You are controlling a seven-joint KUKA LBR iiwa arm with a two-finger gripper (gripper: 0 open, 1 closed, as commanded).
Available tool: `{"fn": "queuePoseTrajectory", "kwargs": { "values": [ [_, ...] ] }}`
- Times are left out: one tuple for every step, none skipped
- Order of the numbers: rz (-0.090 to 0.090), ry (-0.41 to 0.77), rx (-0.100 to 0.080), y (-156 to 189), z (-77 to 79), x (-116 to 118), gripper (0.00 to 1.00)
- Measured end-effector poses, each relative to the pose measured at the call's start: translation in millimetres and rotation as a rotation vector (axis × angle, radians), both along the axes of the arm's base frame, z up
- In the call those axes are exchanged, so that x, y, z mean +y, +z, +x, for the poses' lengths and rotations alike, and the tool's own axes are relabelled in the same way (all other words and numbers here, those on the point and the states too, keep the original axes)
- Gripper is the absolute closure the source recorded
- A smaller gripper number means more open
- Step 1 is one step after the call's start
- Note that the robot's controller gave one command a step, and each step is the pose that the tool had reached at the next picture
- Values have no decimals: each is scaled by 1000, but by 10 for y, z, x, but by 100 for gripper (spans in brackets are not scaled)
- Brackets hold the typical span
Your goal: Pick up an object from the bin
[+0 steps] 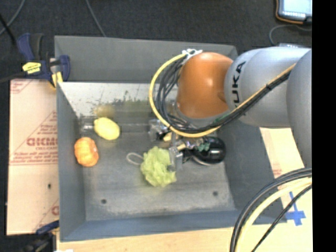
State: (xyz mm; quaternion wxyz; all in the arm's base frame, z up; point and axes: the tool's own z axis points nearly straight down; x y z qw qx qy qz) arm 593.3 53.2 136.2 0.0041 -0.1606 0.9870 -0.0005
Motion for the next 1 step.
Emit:
{"fn": "queuePoseTrajectory", "kwargs": {
  "values": [
    [0, 12, 0, -50, -25, 42, 0]
  ]
}}
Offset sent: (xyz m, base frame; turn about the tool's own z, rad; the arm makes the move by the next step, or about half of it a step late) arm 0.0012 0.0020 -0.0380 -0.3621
